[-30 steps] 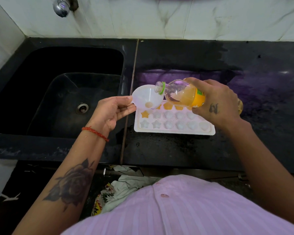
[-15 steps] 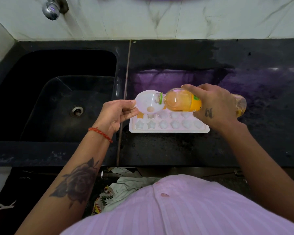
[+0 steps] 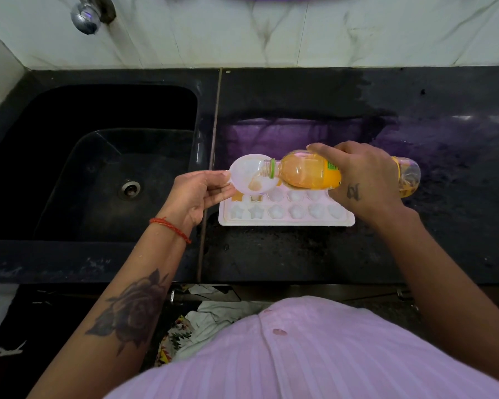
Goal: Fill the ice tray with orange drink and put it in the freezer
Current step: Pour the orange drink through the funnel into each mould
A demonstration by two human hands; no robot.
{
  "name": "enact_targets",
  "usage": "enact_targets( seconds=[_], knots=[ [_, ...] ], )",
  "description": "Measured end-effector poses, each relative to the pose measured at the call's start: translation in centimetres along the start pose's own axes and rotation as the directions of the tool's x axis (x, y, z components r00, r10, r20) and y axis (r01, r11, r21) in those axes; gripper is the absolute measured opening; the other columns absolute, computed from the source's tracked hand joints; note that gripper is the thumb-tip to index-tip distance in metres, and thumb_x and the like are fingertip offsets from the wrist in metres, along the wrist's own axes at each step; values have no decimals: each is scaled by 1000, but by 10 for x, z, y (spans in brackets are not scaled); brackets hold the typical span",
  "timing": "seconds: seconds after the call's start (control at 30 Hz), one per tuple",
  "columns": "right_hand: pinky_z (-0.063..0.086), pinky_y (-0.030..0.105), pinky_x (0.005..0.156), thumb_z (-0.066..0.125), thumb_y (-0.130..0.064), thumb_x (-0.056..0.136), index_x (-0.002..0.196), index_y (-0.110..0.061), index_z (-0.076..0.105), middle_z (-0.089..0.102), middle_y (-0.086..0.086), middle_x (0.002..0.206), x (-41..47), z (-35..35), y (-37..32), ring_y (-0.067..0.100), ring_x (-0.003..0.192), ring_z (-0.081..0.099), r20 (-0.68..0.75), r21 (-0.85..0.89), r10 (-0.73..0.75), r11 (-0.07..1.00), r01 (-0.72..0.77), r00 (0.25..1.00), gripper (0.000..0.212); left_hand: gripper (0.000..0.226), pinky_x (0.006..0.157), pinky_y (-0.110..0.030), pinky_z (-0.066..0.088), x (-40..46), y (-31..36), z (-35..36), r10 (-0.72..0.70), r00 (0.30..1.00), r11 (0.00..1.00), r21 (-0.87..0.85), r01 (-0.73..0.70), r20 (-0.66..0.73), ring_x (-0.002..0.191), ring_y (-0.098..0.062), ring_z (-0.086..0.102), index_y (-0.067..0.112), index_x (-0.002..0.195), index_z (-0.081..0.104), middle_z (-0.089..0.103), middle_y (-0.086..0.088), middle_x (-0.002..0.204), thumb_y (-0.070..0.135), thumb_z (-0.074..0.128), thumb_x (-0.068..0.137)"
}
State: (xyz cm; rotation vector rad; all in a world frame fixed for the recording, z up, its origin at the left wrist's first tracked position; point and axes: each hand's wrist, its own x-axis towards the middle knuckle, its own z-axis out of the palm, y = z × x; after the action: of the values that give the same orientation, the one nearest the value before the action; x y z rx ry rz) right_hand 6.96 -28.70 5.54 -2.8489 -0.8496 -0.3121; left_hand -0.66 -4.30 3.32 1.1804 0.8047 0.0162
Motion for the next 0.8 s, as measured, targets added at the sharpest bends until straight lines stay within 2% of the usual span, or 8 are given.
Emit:
enact_targets(
  seconds=[0.23, 0.47, 0.6, 0.8],
  knots=[
    [37, 34, 70, 73, -15, 69, 133, -34, 44, 62, 8, 107, -4, -1, -1, 32, 95, 55, 40, 111, 51, 992, -55, 998, 73, 5, 51, -18, 54, -3, 1, 1, 3, 1000, 1000, 5, -3, 3, 59, -14, 71, 1, 79, 67, 72, -6, 59, -3, 65, 80],
    [36, 33, 70, 77, -21, 65, 132, -41, 41, 61, 1, 107, -11, -6, 4, 28, 94, 55, 52, 241, 142, 959, -150, 988, 79, 6, 51, -18, 54, -5, 9, 5, 54, 998, 999, 3, -54, 25, 59, -14, 72, 3, 79, 67, 73, -5, 59, -2, 64, 81],
    [36, 33, 70, 77, -20, 65, 132, -40, 42, 61, 2, 105, -16, -10, 9, 28, 92, 55, 35, 221, 169, 960, -173, 985, 78, 5, 53, -20, 56, -3, 9, 14, 51, 997, 999, -4, -51, 62, 62, -17, 72, 1, 78, 68, 73, -6, 63, -3, 65, 80],
    [34, 31, 67, 74, -14, 67, 132, -36, 45, 62, 7, 106, -22, -12, 16, 31, 92, 55, 25, 145, 147, 978, -149, 989, 75, 6, 51, -19, 55, -1, 2, 26, 18, 994, 1000, 8, -19, 106, 57, -16, 71, -1, 77, 67, 71, -7, 57, -5, 64, 80]
  ],
)
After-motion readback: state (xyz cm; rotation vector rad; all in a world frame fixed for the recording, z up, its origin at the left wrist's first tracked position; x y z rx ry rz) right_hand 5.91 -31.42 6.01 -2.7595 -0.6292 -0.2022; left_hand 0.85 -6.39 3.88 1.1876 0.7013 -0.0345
